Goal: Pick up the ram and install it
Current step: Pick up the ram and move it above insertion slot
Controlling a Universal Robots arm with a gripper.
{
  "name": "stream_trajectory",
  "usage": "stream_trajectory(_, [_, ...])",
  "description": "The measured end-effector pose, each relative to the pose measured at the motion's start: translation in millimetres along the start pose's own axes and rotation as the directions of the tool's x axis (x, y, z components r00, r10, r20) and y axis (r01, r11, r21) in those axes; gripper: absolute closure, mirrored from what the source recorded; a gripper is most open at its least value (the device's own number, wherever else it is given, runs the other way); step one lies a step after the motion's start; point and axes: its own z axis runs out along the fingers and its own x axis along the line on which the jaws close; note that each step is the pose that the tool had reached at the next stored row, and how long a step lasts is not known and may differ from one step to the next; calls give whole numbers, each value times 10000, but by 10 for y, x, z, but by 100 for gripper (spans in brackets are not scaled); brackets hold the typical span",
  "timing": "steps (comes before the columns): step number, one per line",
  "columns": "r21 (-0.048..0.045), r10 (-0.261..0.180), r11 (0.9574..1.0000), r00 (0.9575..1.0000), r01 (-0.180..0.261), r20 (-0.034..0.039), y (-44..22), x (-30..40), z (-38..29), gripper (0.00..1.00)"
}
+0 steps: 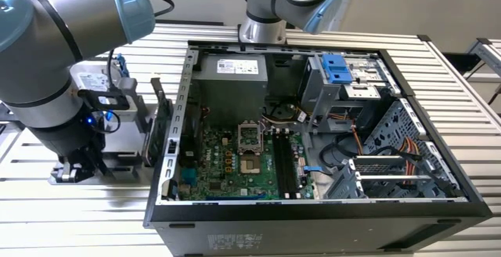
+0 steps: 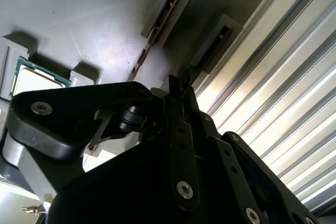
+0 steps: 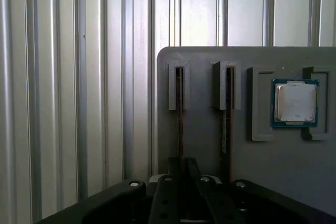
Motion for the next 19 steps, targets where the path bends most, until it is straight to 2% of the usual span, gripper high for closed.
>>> stream_trajectory(16, [1, 0, 10000, 10000, 0, 9, 0, 0, 0, 100])
stream_trajectory(19, [-1, 0, 10000, 10000, 0, 8, 1, 0, -28, 100])
